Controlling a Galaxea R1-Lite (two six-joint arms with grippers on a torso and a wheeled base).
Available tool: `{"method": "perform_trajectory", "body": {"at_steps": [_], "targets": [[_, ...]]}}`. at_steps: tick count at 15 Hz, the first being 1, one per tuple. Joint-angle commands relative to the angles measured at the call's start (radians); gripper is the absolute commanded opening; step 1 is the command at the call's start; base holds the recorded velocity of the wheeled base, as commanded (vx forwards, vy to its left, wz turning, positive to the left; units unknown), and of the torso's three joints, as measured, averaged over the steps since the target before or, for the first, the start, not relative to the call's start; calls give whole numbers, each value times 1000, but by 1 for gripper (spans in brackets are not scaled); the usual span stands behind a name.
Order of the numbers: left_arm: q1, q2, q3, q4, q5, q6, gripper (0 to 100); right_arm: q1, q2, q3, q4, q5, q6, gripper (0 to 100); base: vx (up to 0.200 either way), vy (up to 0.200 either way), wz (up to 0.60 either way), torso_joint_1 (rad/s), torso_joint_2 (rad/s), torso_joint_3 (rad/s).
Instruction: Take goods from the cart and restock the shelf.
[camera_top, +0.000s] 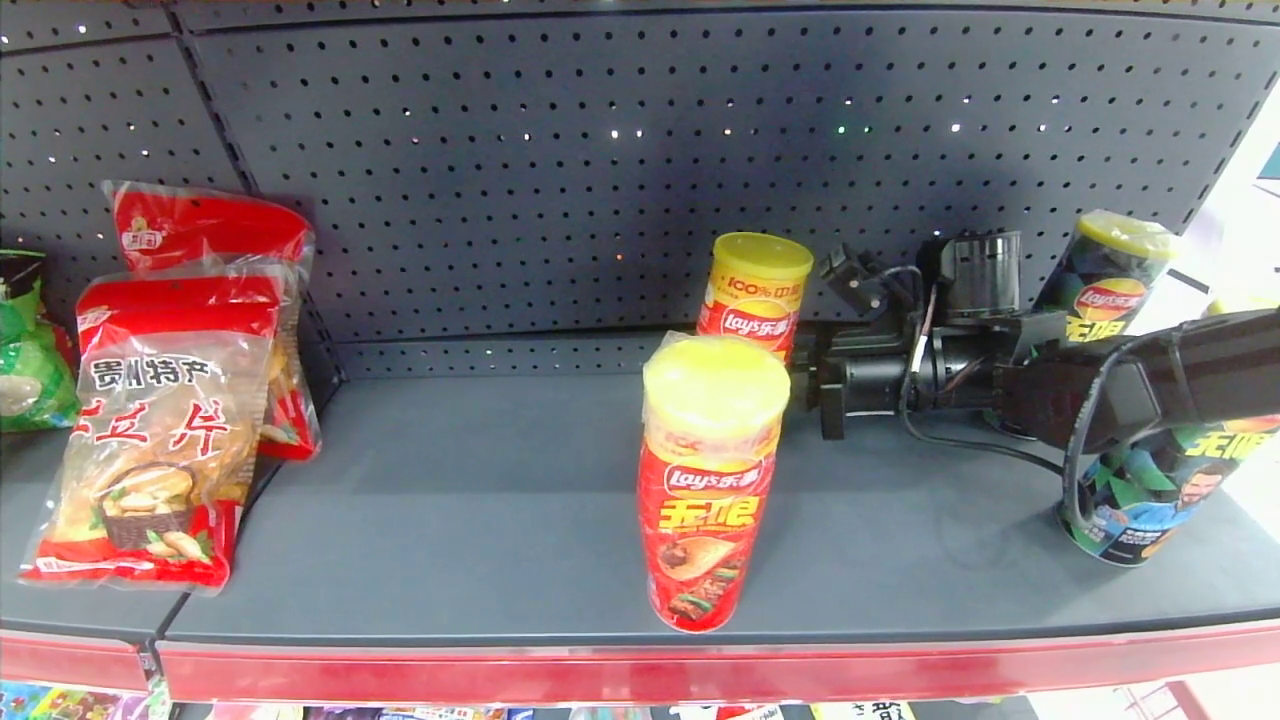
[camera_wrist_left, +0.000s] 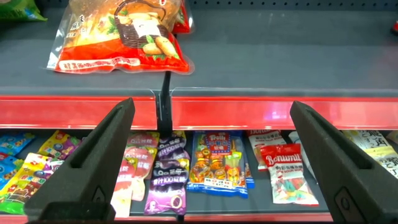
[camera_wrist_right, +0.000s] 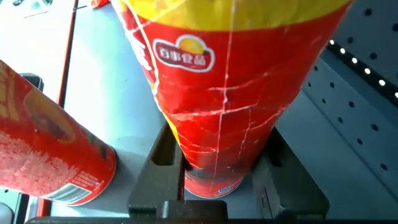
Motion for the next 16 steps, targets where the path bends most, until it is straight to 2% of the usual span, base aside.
{"method": "perform_trajectory", "body": {"at_steps": [1,3,5,11,16], "targets": [[0,1,0,0,0,0,100,15,-5,-14,-1,-12,1,0,0,0,0,0,0,0],[0,1,0,0,0,0,100,38,-9,-9,-1,-30,1,0,0,0,0,0,0,0],[0,1,0,0,0,0,100,74,-9,-5,-1,-99,1,0,0,0,0,0,0,0],[0,1,0,0,0,0,100,88,-36,49,-1,-110,3,0,0,0,0,0,0,0],[0,1,0,0,0,0,100,107,-45,74,-3,-165,-1,0,0,0,0,0,0,0]]}}
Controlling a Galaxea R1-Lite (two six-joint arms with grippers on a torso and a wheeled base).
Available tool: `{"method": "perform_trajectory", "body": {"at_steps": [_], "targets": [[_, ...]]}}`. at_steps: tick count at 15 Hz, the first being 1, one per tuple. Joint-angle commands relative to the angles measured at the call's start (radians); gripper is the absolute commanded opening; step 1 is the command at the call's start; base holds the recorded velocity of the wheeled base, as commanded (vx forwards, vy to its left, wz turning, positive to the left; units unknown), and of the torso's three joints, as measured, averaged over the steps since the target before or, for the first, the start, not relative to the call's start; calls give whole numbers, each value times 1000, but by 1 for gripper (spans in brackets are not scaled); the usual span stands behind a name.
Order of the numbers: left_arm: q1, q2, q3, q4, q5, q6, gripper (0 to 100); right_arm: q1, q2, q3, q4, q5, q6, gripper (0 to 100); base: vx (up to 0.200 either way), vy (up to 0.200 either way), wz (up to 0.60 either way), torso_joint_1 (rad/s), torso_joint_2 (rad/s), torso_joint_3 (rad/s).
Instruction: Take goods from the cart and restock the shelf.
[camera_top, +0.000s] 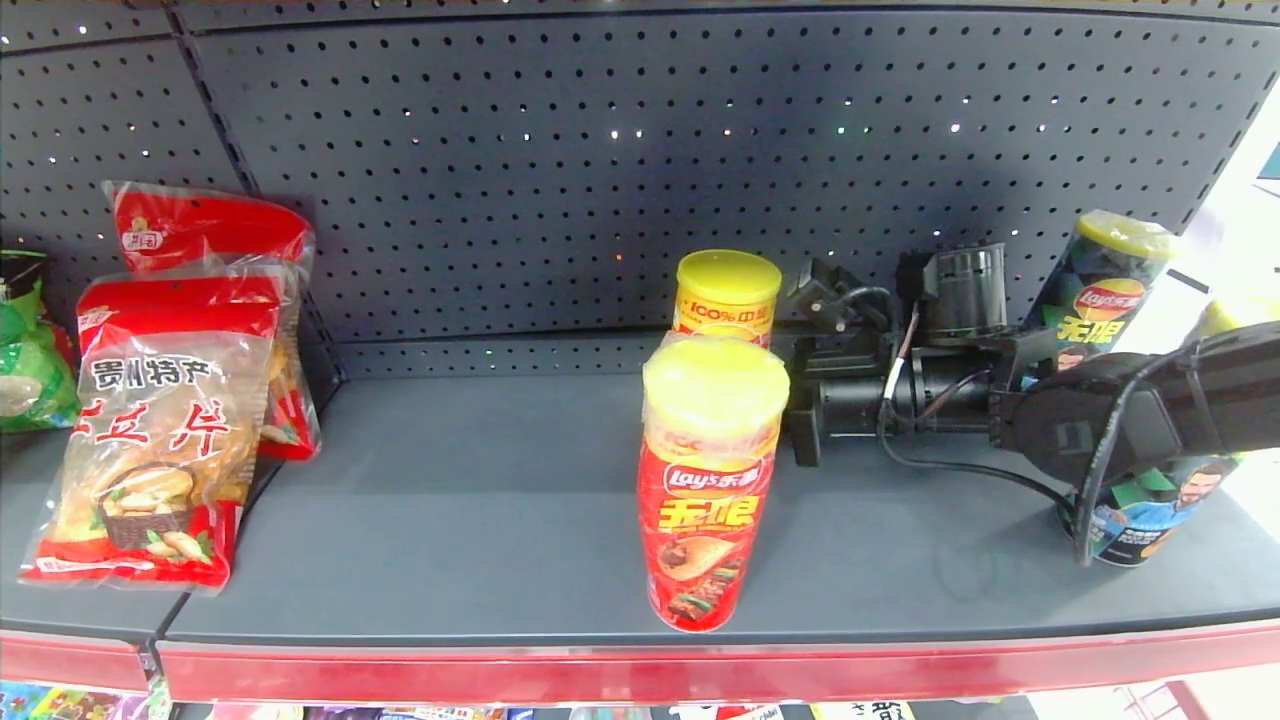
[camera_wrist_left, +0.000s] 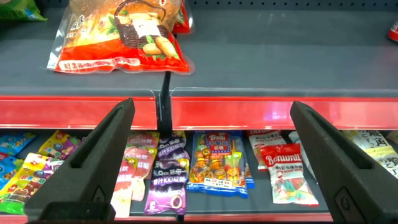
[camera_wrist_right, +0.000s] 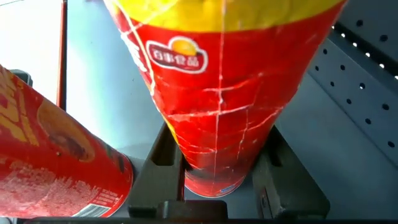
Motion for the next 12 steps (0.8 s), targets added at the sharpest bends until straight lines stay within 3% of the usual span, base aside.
{"method": "perform_trajectory", "body": {"at_steps": [1,2,8,12], "targets": [[0,1,0,0,0,0,100,13,-3,3,3,-8,-1,0,0,0,0,0,0,0],[0,1,0,0,0,0,100,14,-3,6,-1,-13,-1,100,0,0,0,0,0,0],[0,1,0,0,0,0,100,17,-16,32,-5,-11,-7,100,0,0,0,0,0,0],[0,1,0,0,0,0,100,-26,-38,35,-4,-3,-5,100,0,0,0,0,0,0]]}}
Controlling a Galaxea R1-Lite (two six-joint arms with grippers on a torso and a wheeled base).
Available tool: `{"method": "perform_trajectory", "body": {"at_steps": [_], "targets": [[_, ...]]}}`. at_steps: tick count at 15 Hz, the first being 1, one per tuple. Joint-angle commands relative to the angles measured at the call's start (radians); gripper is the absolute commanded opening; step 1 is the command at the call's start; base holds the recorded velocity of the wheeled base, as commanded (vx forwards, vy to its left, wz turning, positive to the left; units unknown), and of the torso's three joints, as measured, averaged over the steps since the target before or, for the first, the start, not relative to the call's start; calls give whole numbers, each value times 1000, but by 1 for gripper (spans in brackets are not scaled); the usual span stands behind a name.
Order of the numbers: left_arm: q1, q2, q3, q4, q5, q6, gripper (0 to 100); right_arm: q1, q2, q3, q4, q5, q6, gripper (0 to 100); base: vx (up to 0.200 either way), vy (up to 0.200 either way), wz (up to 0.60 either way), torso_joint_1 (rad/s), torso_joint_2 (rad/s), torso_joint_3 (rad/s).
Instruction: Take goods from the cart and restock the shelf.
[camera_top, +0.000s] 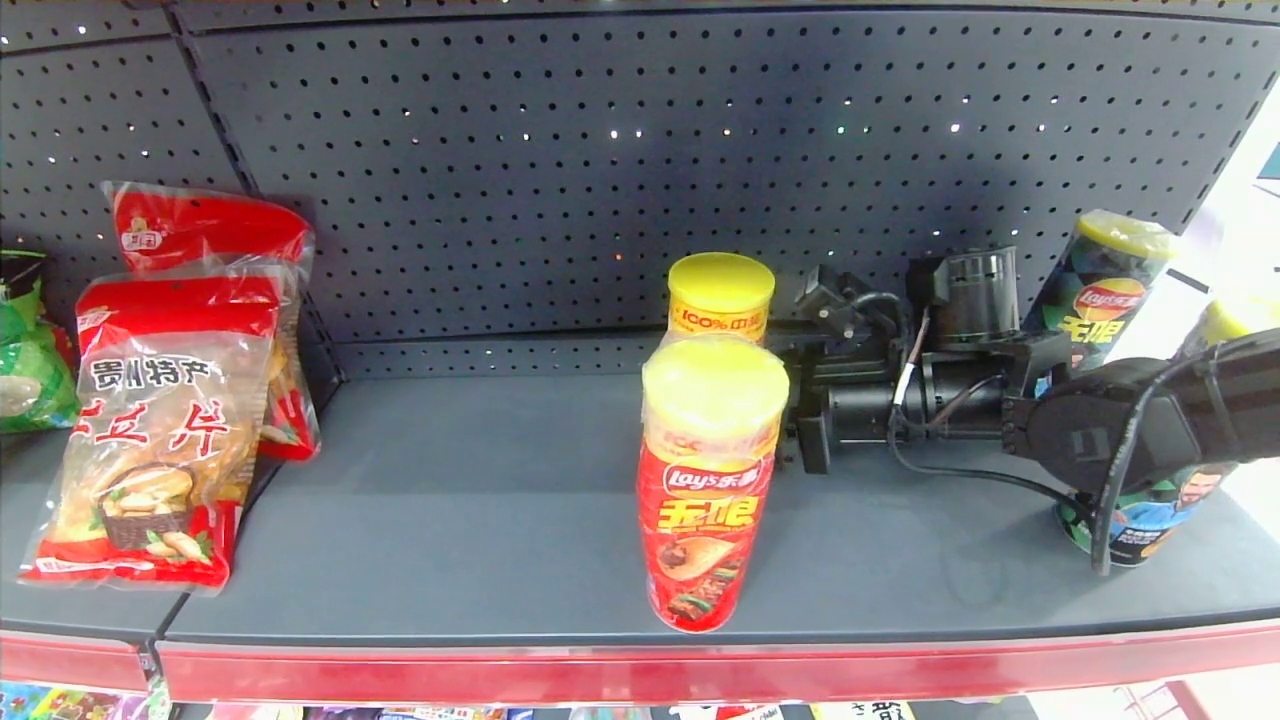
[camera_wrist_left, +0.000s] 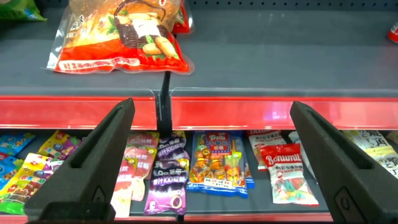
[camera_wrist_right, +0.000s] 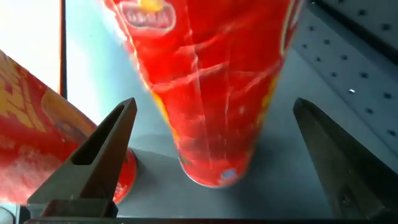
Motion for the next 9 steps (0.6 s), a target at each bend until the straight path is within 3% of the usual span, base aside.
{"method": "perform_trajectory", "body": {"at_steps": [1,9], "targets": [[0,1,0,0,0,0,100,-38,-21,6,0,9,1,100,0,0,0,0,0,0],[0,1,0,0,0,0,100,-164,-127,129,-1,78,-16,100,0,0,0,0,0,0]]}}
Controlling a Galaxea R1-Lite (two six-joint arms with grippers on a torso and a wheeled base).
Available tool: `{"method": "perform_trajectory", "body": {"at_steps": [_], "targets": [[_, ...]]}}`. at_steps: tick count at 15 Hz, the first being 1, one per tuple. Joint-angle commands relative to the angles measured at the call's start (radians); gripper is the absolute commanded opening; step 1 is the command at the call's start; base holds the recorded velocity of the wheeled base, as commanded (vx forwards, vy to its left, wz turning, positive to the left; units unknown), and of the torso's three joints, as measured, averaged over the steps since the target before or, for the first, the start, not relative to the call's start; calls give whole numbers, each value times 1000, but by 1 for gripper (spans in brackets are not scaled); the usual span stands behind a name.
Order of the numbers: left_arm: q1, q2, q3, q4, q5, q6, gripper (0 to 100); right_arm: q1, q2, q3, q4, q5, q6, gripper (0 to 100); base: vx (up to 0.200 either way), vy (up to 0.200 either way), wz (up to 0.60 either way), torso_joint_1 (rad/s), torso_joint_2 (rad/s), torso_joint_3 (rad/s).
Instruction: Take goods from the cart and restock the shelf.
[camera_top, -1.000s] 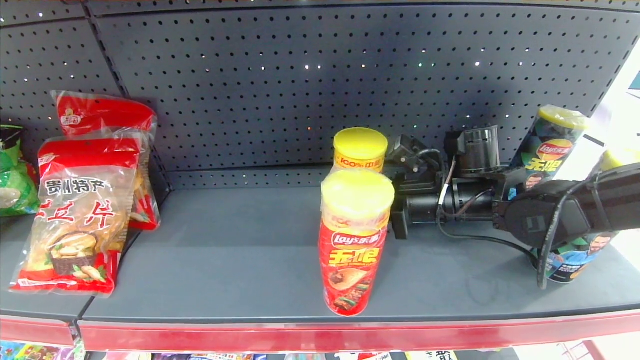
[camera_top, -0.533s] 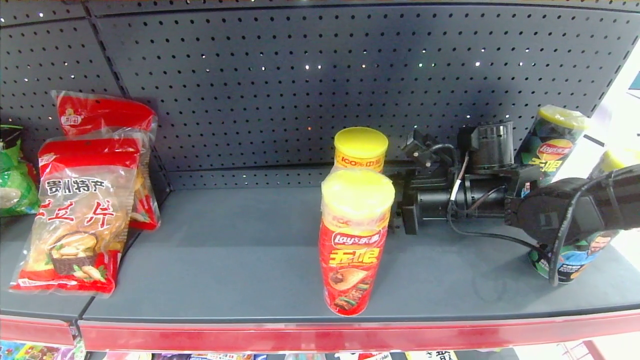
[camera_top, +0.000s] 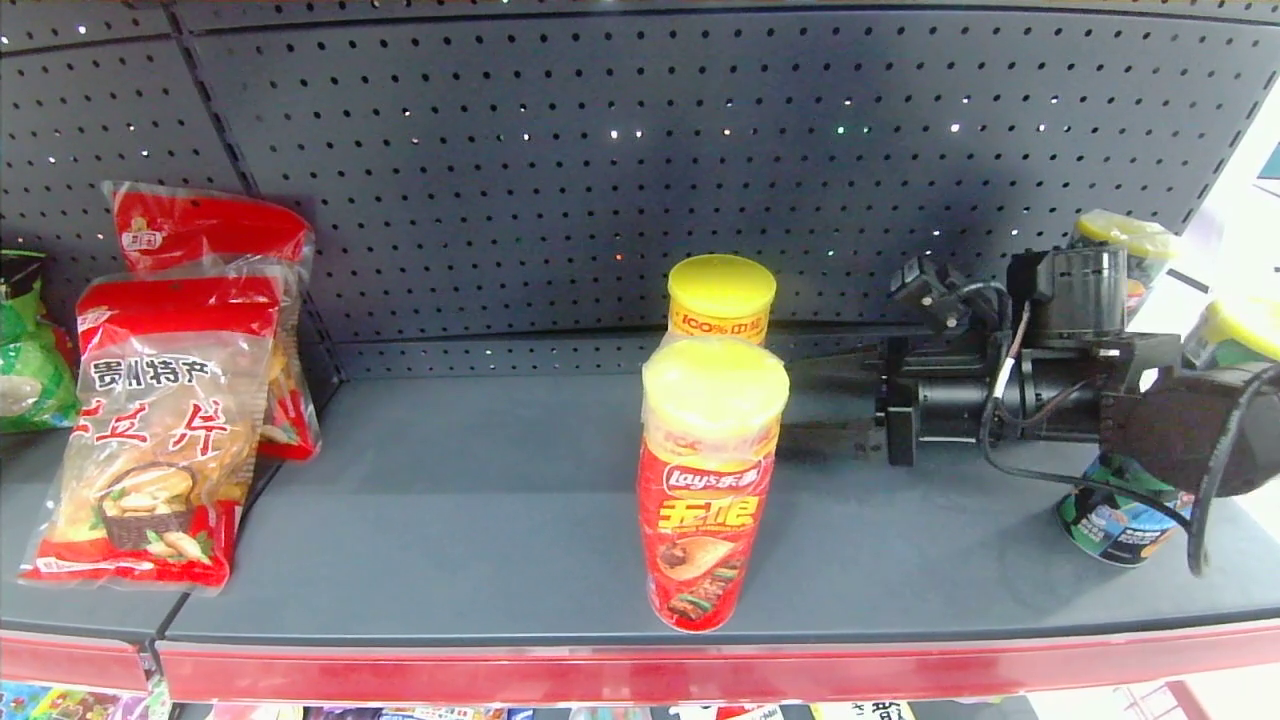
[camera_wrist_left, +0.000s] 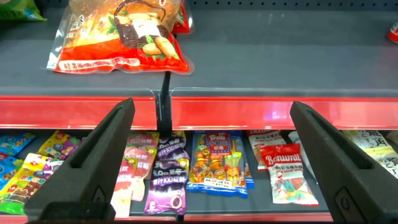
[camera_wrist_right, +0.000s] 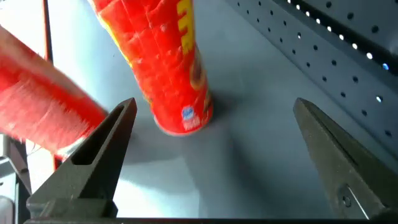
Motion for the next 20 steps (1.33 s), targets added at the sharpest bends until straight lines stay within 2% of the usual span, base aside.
{"method": "perform_trajectory", "body": {"at_steps": [1,10,16,20], "targets": [[0,1,0,0,0,0,100,-3,-48,36,0,1,-6,100,0,0,0,0,0,0],[0,1,0,0,0,0,100,95,-109,85,0,-11,-3,100,0,0,0,0,0,0],[0,1,0,0,0,0,100,118,-183,175,6,-5,-3,100,0,0,0,0,0,0],[0,1,0,0,0,0,100,122,-195,189,7,-5,-3,100,0,0,0,0,0,0]]}}
